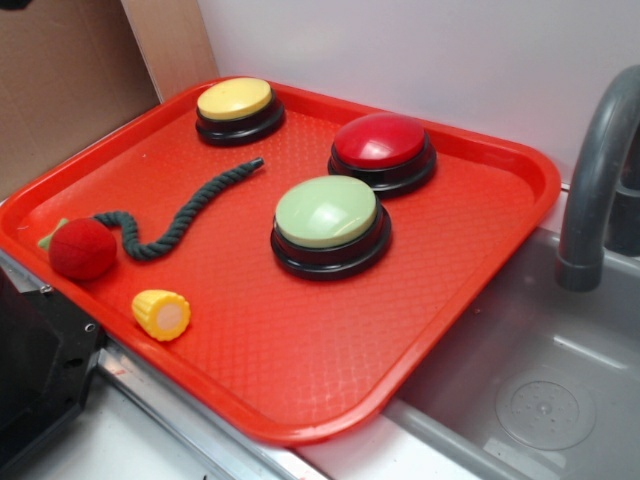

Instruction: Push the red button.

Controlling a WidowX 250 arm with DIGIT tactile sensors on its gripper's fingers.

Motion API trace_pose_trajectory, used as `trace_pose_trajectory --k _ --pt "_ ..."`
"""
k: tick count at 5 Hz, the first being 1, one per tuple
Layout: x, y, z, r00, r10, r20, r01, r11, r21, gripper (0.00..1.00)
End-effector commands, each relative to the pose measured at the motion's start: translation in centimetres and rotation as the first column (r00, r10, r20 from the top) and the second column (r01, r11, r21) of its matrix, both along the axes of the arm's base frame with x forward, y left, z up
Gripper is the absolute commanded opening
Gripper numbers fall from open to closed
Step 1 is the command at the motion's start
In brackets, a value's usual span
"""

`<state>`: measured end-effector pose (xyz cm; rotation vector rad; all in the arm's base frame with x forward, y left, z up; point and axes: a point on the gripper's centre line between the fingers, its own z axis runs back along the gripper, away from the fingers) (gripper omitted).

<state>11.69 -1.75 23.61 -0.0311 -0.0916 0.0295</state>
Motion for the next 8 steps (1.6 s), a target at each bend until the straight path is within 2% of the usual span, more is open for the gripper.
trace_pose_trajectory --k 1,2,3,4,5,6,7,8 --pt "0.0 0.0 0.0 1.000 0.000 0.000 0.000 1.000 0.000 1.00" --pt "5.0 -1.0 -4.1 0.996 -0.082 0.046 0.083 0.996 -0.014 1.00" --pt "9.9 -1.6 -7.0 0.996 -0.090 0.016 0.089 0.994 0.061 1.00" --pt "15.0 -1.4 -9.5 0.988 -0.133 0.078 0.129 0.990 0.052 1.00" --pt "17.8 -2.0 -10.9 0.974 -0.196 0.114 0.187 0.979 0.085 1.00" --pt "18.6 -2.5 -11.6 0.974 -0.188 0.130 0.174 0.979 0.109 1.00" --pt "19.2 -2.5 -12.6 0.976 -0.142 0.164 0.132 0.989 0.069 1.00" --pt "19.8 -2.6 -13.8 0.974 -0.135 0.183 0.126 0.990 0.060 1.00"
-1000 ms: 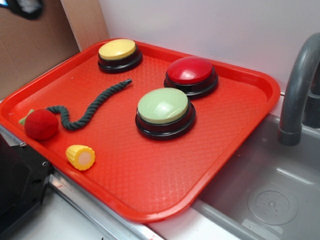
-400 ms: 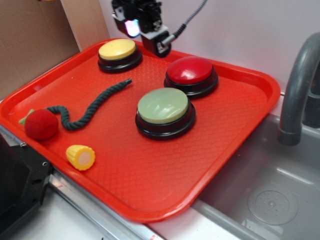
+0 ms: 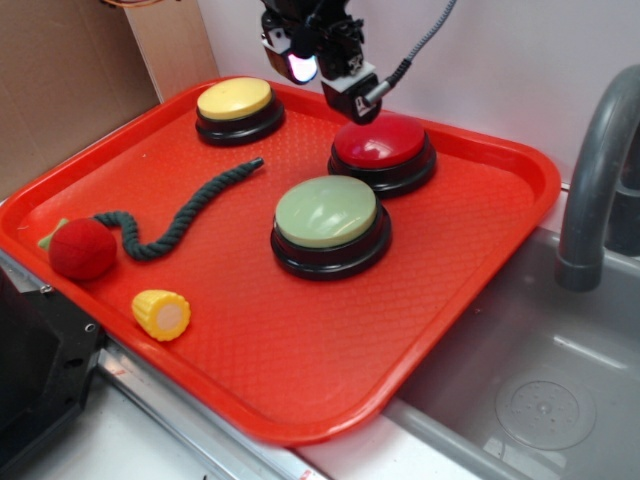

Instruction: Push the red button.

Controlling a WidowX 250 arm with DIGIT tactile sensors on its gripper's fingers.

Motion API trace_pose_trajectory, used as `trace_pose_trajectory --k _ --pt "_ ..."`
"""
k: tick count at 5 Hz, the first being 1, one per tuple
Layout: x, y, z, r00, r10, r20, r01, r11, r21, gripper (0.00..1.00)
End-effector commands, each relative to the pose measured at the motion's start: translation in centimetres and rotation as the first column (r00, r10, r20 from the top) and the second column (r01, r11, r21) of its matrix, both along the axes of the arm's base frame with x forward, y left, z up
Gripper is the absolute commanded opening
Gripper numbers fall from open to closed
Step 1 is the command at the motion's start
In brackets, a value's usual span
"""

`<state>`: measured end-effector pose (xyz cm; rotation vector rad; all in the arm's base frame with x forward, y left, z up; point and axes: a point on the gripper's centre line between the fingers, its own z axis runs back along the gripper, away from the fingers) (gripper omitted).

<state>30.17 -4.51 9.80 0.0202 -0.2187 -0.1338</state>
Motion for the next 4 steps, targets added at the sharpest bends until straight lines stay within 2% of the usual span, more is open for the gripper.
trace_pose_trajectory --k 1,4 --pt "2.0 -0.4 -1.4 0.998 -0.006 0.063 0.007 1.000 -0.017 1.00" --pt "2.2 -0.5 -3.5 1.000 -0.016 0.022 0.016 1.000 -0.009 1.00"
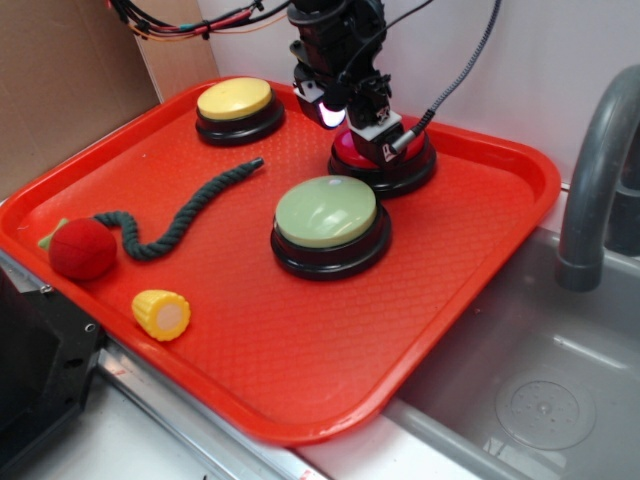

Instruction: Push the red button.

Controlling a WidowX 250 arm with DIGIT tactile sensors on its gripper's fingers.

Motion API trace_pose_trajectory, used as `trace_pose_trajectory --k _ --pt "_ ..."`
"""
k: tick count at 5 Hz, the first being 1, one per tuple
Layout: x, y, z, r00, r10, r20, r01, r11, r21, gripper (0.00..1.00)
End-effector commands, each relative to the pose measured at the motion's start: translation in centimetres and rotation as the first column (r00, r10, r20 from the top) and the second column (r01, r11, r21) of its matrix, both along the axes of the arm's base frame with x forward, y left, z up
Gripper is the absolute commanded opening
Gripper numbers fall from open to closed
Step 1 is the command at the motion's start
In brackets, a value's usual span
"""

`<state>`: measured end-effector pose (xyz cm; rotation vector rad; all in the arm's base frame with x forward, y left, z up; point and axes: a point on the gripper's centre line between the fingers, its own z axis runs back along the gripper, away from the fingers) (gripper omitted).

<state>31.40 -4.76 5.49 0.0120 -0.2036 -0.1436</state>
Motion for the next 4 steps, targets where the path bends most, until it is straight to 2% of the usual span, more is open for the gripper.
trace_pose_trajectory --k 1,3,4 --pt "0.9 -0.3 0.7 0.999 -0.014 0.033 0.014 1.000 -0.003 1.00" --pt "0.8 -0.1 1.3 0.999 -0.023 0.022 0.023 1.000 -0.016 1.00" --pt "0.5 0.0 3.1 0.999 -0.018 0.034 0.018 1.000 -0.006 1.00"
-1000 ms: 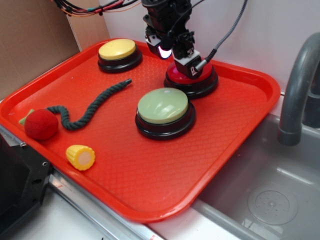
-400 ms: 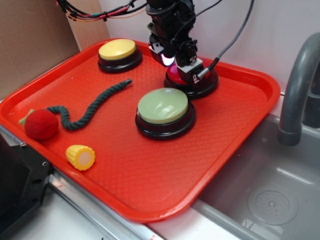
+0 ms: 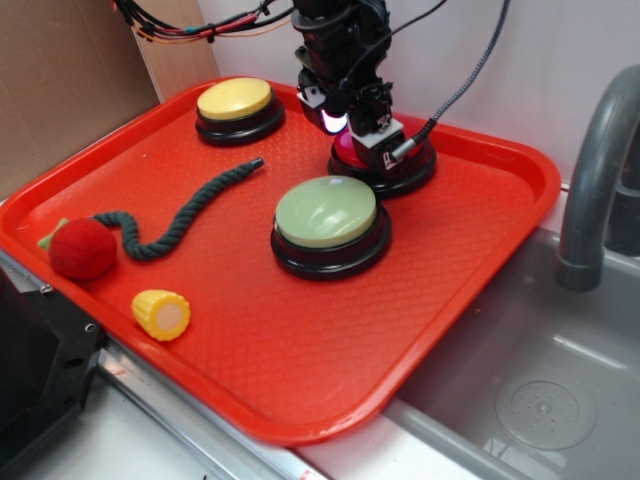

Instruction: Push the red button.

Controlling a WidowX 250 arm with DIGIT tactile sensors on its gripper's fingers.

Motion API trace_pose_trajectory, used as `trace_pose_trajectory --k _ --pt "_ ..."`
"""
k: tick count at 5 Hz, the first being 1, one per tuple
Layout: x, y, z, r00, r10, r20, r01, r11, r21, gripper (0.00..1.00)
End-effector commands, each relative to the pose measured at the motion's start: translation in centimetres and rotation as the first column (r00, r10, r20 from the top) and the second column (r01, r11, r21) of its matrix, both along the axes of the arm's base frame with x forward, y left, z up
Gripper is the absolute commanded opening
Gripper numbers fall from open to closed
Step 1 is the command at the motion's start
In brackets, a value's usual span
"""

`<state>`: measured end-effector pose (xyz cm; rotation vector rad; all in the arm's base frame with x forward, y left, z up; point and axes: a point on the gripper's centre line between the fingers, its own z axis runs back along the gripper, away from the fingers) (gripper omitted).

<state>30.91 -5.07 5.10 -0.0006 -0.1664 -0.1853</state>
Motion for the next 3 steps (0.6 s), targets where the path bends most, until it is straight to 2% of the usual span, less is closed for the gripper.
trace_pose_trajectory --k 1,3 --pt "0.6 0.7 5.1 0.997 0.014 0.080 -0.015 1.000 0.010 1.00" --pt "0.0 1.0 7.3 0.994 0.027 0.102 -0.029 0.999 0.019 1.00"
